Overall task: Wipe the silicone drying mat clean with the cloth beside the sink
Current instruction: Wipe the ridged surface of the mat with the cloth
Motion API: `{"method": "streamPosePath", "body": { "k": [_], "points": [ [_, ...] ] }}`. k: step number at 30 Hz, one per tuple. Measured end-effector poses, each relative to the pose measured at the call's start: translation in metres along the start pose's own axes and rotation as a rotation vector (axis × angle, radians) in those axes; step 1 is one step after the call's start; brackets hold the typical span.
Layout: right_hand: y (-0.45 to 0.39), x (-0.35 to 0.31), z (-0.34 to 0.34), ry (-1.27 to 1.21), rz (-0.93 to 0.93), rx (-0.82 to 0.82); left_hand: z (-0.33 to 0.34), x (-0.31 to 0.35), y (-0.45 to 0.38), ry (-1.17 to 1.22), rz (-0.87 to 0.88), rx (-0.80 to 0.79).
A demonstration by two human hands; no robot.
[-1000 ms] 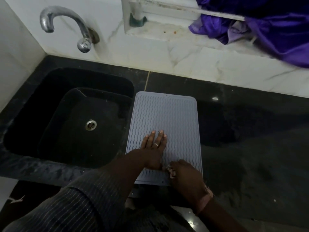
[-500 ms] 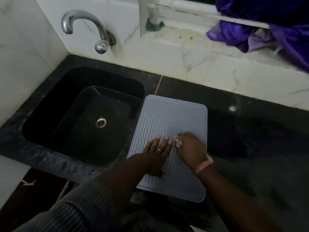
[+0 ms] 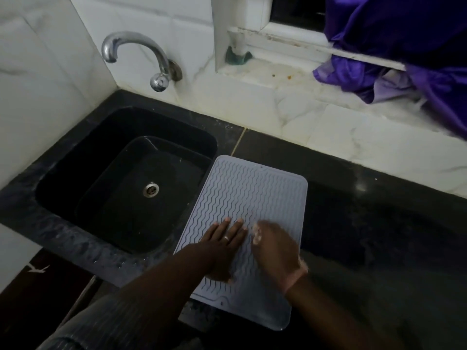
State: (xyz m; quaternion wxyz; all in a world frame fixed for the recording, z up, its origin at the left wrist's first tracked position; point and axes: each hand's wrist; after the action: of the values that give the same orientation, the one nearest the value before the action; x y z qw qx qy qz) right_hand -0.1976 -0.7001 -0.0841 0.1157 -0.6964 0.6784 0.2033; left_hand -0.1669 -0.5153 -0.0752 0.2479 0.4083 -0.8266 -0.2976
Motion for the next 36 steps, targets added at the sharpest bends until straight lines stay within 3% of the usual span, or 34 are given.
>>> {"method": "streamPosePath", "body": {
  "k": [6, 14, 23, 28, 36],
  "points": [
    [0.034, -0.014, -0.014, -0.049, -0.079, -0.230, 0.000, 0.002, -0.005, 0.007, -0.026, -0.063],
    [-0.043, 0.018, -0.019, 0.026, -0.114, -0.025, -0.005, 0.004, -0.006, 0.020, -0.040, -0.104],
    [-0.158, 0.052, -0.034, 0.181, 0.004, 0.146, -0.007, 0.000, -0.006, 0.048, -0.023, -0.125],
    [-0.142, 0.044, -0.032, 0.112, -0.014, 0.111, -0.009, 0.001, -0.007, 0.050, -0.030, -0.147],
    [-0.048, 0.006, -0.029, 0.046, -0.047, -0.102, -0.009, 0.004, -0.007, 0.043, -0.057, -0.157]
  ]
}}
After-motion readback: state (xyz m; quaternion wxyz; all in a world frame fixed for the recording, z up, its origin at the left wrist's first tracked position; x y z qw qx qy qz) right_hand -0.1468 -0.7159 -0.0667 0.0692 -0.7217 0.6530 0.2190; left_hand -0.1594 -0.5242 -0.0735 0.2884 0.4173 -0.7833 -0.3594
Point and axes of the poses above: each hand's wrist, its own y-axis away from the middle knuckle, its own z-axis out of the palm, x = y × z, and after that the axes turned 1 degree about -z, right-handed
